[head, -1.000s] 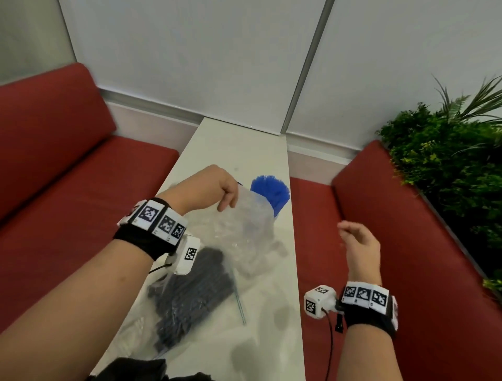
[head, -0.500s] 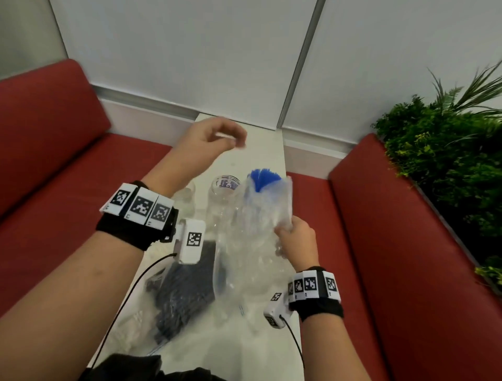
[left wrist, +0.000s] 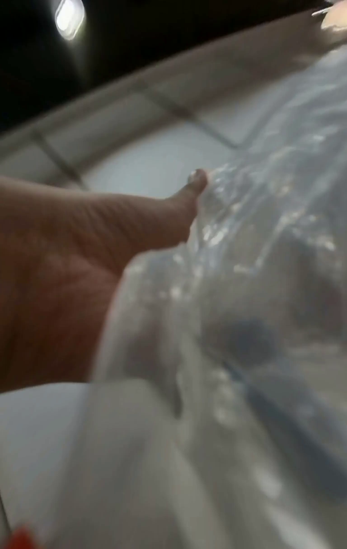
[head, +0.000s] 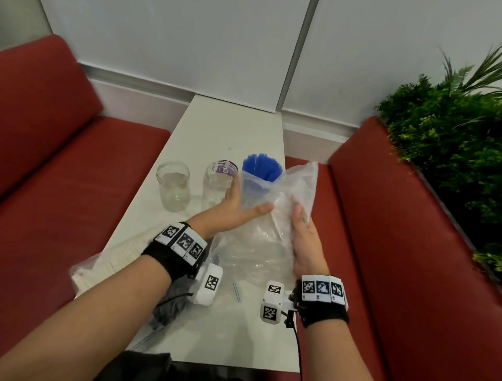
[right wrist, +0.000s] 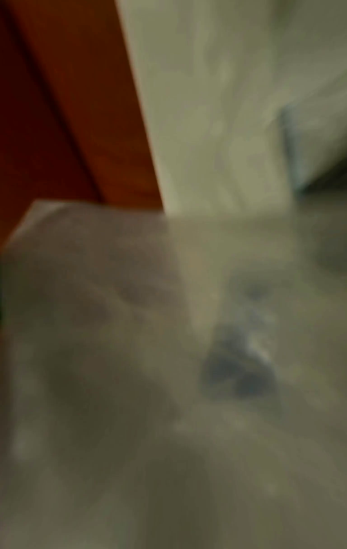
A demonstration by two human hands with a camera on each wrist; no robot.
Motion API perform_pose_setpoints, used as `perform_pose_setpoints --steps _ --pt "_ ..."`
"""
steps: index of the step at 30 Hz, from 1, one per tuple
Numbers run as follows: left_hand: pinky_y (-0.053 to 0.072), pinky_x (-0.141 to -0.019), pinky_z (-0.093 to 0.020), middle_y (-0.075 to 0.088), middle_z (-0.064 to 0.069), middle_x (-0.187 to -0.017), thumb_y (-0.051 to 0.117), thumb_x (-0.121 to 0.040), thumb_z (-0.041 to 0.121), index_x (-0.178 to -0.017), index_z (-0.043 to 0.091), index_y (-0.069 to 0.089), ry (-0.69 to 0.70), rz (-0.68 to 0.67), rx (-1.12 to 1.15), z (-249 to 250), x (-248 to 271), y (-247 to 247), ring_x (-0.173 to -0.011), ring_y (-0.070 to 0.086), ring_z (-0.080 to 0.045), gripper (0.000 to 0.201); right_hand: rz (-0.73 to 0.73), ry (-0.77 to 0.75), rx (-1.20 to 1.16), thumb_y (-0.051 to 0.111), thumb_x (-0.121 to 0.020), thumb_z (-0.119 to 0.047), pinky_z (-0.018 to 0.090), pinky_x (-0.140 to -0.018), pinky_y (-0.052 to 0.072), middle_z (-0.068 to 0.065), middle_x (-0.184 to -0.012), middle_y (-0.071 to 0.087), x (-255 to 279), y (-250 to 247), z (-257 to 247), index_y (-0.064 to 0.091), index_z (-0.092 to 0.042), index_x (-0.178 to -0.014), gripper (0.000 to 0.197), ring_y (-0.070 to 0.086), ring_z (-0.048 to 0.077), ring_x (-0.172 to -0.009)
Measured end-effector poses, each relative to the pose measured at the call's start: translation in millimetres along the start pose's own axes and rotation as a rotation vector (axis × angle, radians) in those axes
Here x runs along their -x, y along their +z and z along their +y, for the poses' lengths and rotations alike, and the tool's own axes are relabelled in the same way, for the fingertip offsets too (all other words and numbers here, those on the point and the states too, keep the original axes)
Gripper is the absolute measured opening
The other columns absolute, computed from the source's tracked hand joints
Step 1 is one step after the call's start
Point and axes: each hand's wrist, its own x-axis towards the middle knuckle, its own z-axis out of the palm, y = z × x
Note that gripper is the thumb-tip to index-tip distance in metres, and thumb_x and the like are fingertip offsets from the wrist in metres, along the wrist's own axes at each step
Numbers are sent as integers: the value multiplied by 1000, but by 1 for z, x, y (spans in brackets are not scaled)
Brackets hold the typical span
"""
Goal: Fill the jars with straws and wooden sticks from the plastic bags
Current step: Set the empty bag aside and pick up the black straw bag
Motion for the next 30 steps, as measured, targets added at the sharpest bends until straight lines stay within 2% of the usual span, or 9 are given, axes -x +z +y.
perform_pose_setpoints --steps 2,5,11,13,16,19,21,25,30 --pt "38 -110 -51 46 3 -149 78 -70 64 -152 45 13 -109 -267 537 -16 -7 6 -133 50 -25 106 55 85 -99 57 -98 -57 63 -113 36 19 -146 54 4 -21 10 48 -24 -148 60 53 41 -134" --pt "40 -110 -48 65 -12 -126 71 -88 39 -130 12 62 -281 -573 862 -43 -9 21 -119 60 -30 51 104 241 -73 60 -93 -64 63 -112 37 21 -142 57 10 -54 26 54 -20 -143 67 55 44 -130" --pt "53 -60 -24 68 -5 -75 64 -91 2 -94 3 67 -384 -207 641 -120 -16 75 -62 64 -14 4 471 184 695 67 -90 -45 27 -72 59 7 -91 74 7 -127 73 72 -5 -102 42 69 25 -83" --pt "41 -47 -21 61 -5 -62 58 -93 -3 -83 7 61 -399 -111 381 -136 -15 95 -50 56 -14 14 578 210 943 68 -91 -39 29 -83 53 13 -110 71 8 -139 94 65 -10 -124 45 65 31 -100" --pt "39 -58 -29 51 -12 -68 45 -94 -6 -71 11 52 -384 -79 280 -148 -17 116 -59 50 -22 29 553 69 1315 55 -99 -45 46 -115 30 9 -161 36 5 -124 116 28 -27 -157 67 33 30 -147" --pt "45 -69 -37 55 -16 -77 44 -95 4 -75 9 55 -374 -126 168 -149 -24 121 -74 53 -25 24 77 -130 1710 20 -96 -75 51 -122 -3 -7 -169 -10 3 -93 145 -1 -47 -158 71 -14 27 -155" --pt "48 -74 -38 59 -19 -83 49 -94 4 -86 5 58 -395 -97 117 -159 -31 121 -78 56 -25 12 -112 36 1857 10 -94 -77 61 -120 -10 -7 -165 -28 8 -100 169 -20 -51 -153 71 -26 33 -151" --pt "49 -69 -28 65 -9 -89 70 -88 16 -104 9 63 -293 133 -47 -172 -45 110 -80 63 -23 19 -136 397 1868 13 -89 -82 67 -116 -14 -3 -161 -37 17 -144 200 -32 -47 -147 81 -33 42 -147" --pt "28 -112 -46 38 -11 -151 48 -99 23 -135 18 53 -40 221 -903 -175 -79 72 -140 31 -33 37 -172 445 1908 26 -90 -81 73 -114 -12 8 -167 -21 6 -137 202 -11 -40 -158 88 -22 52 -147"
